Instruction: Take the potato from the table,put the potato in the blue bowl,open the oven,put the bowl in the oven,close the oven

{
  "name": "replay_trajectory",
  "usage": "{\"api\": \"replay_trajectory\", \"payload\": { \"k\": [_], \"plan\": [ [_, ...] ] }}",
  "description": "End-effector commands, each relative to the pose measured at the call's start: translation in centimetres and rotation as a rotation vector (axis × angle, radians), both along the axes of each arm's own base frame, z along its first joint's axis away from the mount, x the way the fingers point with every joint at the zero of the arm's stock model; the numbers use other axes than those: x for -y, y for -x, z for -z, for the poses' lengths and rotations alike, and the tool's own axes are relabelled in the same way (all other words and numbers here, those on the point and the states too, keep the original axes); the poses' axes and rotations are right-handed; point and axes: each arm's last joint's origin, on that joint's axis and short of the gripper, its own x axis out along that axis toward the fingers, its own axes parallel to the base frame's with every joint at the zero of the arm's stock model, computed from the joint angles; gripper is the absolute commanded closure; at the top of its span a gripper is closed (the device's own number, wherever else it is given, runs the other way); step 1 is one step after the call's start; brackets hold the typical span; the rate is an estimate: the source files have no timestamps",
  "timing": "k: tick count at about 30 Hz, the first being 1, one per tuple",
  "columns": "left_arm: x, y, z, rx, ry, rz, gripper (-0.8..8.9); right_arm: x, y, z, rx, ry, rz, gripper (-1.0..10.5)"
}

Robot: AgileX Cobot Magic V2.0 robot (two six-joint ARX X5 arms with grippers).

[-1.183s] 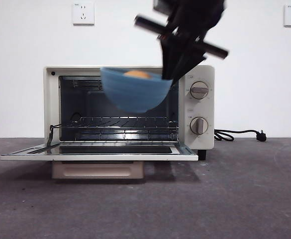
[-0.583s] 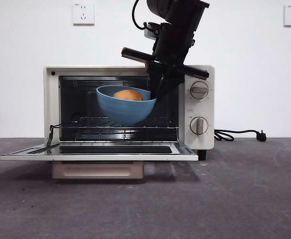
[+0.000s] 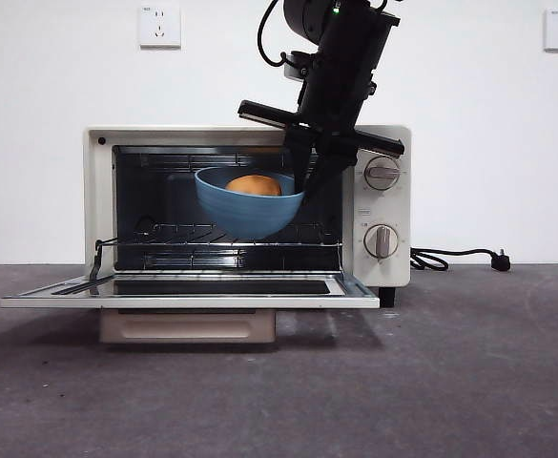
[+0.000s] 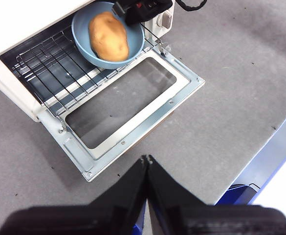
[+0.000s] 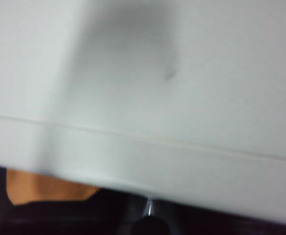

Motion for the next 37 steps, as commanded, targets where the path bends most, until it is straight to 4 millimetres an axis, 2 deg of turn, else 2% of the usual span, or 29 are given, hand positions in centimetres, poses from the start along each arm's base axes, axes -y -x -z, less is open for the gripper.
{"api": "replay_trajectory", "payload": {
  "k": [1, 4, 11, 23, 30, 35, 37],
  "plan": [
    [0.0, 0.0, 0.1, 0.003, -0.008, 0.009, 8.22, -0.1, -0.4, 1.0, -0.021, 0.005, 0.021, 6.8],
    [0.0, 0.0, 0.1, 0.003, -0.008, 0.009, 8.22, -0.1, -0.4, 1.0, -0.021, -0.001, 0.028, 6.2],
    [0.0, 0.0, 0.1, 0.003, -0.008, 0.009, 8.22, -0.1, -0.4, 0.3, 0.008, -0.020, 0.027, 6.2],
    [0.0, 0.0, 0.1, 0.006, -0.006, 0.009, 8.22, 1.3, 1.7, -4.3, 0.078, -0.062, 0.020, 6.3],
    [0.1, -0.3, 0.0, 0.034, -0.011, 0.021, 8.22, 2.6, 5.0, -8.0, 0.098, -0.011, -0.074, 6.3],
    [0.5, -2.0, 0.4, 0.010, -0.002, 0.002, 8.22, 4.3, 8.4, -11.6, 0.148, 0.012, -0.181, 6.3],
    [0.5, -3.2, 1.2, -0.022, 0.026, -0.002, 8.22, 5.2, 10.0, -13.1, 0.177, 0.028, -0.215, 6.3]
  ]
}}
